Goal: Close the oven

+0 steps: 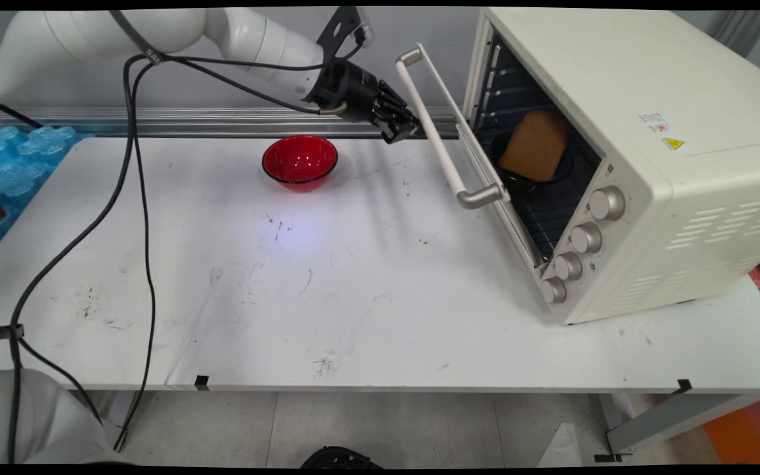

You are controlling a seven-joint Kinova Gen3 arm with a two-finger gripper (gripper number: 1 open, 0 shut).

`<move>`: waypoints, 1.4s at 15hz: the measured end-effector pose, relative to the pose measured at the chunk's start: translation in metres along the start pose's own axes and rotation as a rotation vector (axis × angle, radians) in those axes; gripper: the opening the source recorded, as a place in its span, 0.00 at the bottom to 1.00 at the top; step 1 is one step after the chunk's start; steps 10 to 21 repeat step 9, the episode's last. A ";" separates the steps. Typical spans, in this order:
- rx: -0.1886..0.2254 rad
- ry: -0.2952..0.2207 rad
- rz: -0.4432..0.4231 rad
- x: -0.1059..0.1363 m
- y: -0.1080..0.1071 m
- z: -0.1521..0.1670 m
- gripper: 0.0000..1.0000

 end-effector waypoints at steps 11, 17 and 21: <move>0.010 -0.036 0.002 -0.001 -0.006 -0.007 0.00; 0.010 -0.036 0.002 -0.001 -0.006 -0.007 0.00; 0.010 -0.036 0.002 -0.001 -0.006 -0.007 0.00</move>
